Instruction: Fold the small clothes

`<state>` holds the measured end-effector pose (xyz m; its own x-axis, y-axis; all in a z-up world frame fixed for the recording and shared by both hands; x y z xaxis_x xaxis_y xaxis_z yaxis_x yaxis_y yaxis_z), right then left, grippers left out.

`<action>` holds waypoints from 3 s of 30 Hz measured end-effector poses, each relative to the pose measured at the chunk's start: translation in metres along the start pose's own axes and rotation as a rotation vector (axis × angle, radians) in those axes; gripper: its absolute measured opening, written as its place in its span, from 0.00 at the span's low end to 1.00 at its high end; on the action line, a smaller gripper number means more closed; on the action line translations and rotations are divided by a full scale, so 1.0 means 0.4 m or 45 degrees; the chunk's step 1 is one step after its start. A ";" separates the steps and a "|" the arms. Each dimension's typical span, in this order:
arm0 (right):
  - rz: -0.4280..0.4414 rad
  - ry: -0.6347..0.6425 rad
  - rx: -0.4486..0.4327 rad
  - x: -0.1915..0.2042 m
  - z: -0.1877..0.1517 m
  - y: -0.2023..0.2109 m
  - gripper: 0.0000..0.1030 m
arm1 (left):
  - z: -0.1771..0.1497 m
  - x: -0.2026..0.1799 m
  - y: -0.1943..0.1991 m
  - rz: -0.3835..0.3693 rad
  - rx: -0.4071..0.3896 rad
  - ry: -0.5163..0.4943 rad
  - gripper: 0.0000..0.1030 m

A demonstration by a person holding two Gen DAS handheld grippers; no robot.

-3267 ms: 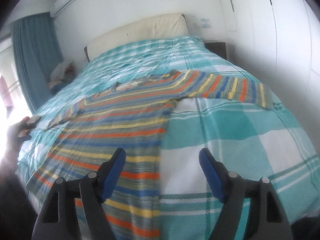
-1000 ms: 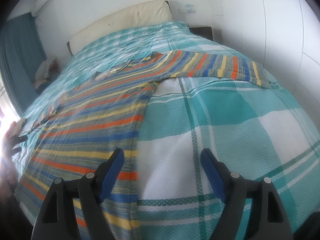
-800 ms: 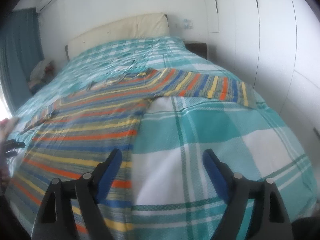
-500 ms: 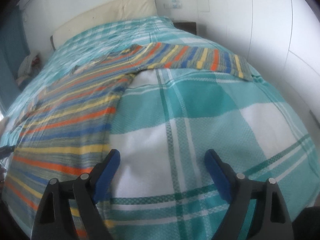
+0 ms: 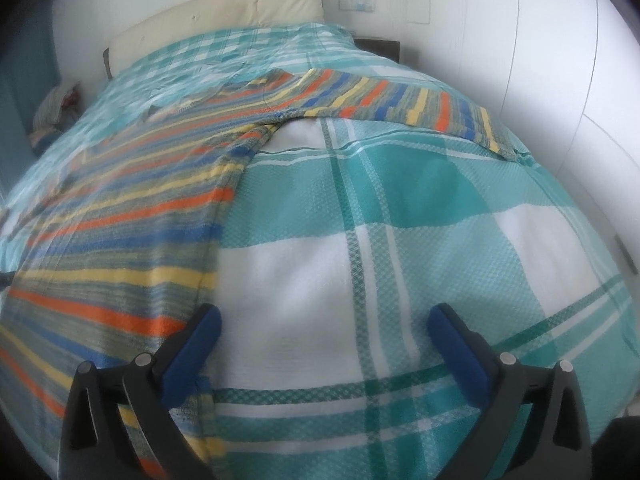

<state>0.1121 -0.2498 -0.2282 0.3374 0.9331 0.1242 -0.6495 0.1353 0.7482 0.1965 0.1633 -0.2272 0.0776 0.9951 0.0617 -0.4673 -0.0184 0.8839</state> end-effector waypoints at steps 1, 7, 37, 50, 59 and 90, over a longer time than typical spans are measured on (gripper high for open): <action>-0.006 0.006 -0.001 0.002 -0.002 -0.001 1.00 | 0.001 0.001 0.004 -0.001 -0.009 0.007 1.00; 0.003 0.016 -0.013 -0.002 -0.003 -0.002 1.00 | 0.033 0.020 0.084 -0.001 -0.205 0.077 0.99; 0.408 -0.925 0.229 -0.517 0.454 -0.246 0.52 | 0.051 0.080 0.146 0.097 -0.390 0.196 0.99; 0.295 -0.507 -0.013 -0.360 0.621 -0.052 0.02 | 0.057 0.055 0.155 0.070 -0.392 0.169 0.99; 0.670 -0.102 0.050 0.242 0.722 0.058 0.02 | 0.062 0.063 0.168 0.055 -0.405 0.178 0.99; 0.222 0.010 0.057 0.009 0.309 -0.106 0.67 | 0.061 0.054 0.142 0.070 -0.346 0.164 0.99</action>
<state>0.2253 -0.2935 -0.1790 0.2171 0.9436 0.2501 -0.6665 -0.0439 0.7442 0.1931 0.1815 -0.1644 -0.0587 0.9978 0.0310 -0.6875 -0.0629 0.7235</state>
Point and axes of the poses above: each gripper's, at about its wrist camera, not at the fingertips, and y roughly against the way its jaws point, x to its left, z to its top, the point moved 7 cm from there along -y, roughly the way its jaws point, and after that the axes turned 10 degrees about -y, right-handed, at the moved point
